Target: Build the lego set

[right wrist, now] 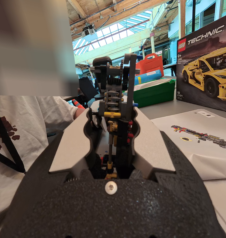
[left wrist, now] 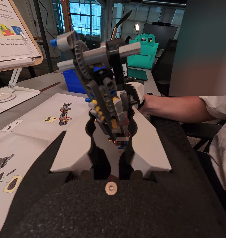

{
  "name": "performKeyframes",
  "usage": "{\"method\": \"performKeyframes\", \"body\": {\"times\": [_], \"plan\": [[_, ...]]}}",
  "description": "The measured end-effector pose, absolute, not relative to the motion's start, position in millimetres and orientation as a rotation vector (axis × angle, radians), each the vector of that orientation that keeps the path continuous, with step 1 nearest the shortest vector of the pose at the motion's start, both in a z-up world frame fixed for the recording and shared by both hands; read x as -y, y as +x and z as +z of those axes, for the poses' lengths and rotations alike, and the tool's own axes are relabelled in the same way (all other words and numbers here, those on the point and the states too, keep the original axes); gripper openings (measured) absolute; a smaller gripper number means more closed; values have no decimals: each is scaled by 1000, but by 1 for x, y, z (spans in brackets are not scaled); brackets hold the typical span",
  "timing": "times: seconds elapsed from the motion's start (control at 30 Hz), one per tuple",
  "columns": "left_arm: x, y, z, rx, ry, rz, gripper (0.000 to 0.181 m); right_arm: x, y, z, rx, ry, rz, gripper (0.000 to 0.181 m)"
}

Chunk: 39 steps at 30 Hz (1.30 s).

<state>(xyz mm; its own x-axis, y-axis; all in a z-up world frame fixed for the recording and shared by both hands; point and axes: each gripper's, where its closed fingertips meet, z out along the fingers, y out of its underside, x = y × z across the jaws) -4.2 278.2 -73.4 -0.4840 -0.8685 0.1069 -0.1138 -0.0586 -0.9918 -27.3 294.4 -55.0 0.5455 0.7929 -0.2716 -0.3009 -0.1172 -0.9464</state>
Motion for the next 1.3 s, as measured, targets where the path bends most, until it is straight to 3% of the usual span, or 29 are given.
{"method": "performKeyframes", "body": {"times": [1.07,1.3], "plan": [[-277,-4,-73,-1618,-1062,-1566,48,-294,-26,-54,458,-1395,979,58],[-290,4,-74,-1569,-1102,-1595,55,-306,-19,-45,321,-1351,1021,58]]}}
